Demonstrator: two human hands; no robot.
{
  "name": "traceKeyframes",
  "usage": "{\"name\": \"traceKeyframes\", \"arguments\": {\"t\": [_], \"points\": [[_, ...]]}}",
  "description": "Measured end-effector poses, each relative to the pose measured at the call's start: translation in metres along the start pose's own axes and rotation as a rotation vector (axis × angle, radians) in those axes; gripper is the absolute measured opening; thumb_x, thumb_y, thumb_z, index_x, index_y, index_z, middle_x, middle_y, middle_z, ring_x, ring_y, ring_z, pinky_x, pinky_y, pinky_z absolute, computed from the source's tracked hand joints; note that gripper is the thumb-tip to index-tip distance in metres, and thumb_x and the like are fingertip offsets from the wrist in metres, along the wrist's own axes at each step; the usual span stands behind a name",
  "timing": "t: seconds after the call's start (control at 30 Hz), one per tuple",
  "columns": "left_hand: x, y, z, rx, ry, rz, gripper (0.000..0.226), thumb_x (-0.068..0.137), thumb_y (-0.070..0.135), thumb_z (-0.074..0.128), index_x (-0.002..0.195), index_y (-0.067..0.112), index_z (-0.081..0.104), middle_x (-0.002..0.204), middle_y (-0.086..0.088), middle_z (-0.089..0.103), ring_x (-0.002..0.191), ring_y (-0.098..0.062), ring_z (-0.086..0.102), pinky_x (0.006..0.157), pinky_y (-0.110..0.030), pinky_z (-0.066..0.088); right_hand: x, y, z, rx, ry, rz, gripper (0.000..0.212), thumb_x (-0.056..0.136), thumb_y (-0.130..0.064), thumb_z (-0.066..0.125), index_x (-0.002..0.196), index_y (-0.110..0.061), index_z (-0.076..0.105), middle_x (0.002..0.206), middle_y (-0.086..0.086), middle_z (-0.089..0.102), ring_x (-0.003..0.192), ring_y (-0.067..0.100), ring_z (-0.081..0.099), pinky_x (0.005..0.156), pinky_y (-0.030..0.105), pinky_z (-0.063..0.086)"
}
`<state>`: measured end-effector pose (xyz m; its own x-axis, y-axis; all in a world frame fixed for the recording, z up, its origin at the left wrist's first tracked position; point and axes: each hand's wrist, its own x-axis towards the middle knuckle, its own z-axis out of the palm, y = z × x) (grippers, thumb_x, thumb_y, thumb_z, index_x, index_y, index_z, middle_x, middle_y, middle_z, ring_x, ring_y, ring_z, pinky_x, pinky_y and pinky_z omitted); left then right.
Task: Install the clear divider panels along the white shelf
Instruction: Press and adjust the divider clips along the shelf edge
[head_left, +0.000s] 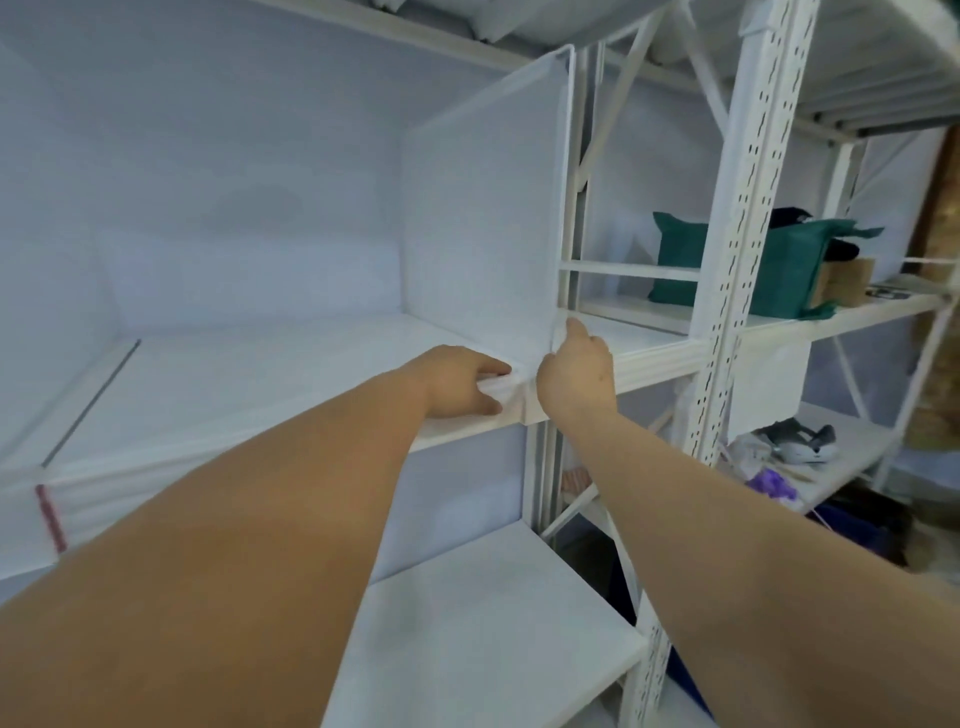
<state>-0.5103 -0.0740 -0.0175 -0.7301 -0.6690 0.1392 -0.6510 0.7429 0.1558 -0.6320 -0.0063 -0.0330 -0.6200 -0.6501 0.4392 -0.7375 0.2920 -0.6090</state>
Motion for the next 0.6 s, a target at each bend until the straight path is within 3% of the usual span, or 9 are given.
{"name": "traceKeyframes", "arguments": {"t": [0.1,0.23,0.47,0.6], "points": [[0.007,-0.006,0.006,-0.028,0.014,0.016,0.06,0.089,0.039,0.059,0.144,0.034,0.037,0.151,0.009,0.039,0.137,-0.014,0.039,0.113,-0.03,0.03,0.009,0.0,0.004,0.052,0.026,0.031,0.028,0.097,-0.013,0.04,0.12,-0.003,0.054,0.121,0.017,0.058,0.114,0.03,0.052,0.086,0.032,0.041],[0.005,-0.006,0.009,0.003,0.032,0.061,0.056,0.093,0.038,0.053,0.145,0.037,0.033,0.155,0.011,0.031,0.141,-0.014,0.033,0.115,-0.03,0.025,0.021,-0.003,0.006,0.027,0.055,0.111,0.035,0.096,-0.035,0.041,0.11,-0.007,0.058,0.113,0.012,0.062,0.108,0.032,0.056,0.084,0.038,0.045],[0.008,-0.008,0.012,0.072,0.017,0.045,0.058,0.094,0.043,0.047,0.146,0.042,0.024,0.155,0.007,0.03,0.138,-0.025,0.032,0.113,-0.04,0.03,0.021,-0.004,0.011,-0.087,0.094,0.048,0.023,0.095,-0.02,0.04,0.109,-0.01,0.055,0.112,0.011,0.059,0.104,0.032,0.056,0.077,0.037,0.043],[0.008,-0.007,0.013,0.095,0.004,0.044,0.056,0.095,0.042,0.043,0.146,0.045,0.021,0.156,0.008,0.026,0.138,-0.028,0.028,0.112,-0.044,0.03,0.028,-0.006,0.008,-0.124,0.061,0.081,0.026,0.093,-0.027,0.05,0.113,-0.012,0.055,0.116,0.009,0.06,0.109,0.03,0.056,0.08,0.036,0.043]]}}
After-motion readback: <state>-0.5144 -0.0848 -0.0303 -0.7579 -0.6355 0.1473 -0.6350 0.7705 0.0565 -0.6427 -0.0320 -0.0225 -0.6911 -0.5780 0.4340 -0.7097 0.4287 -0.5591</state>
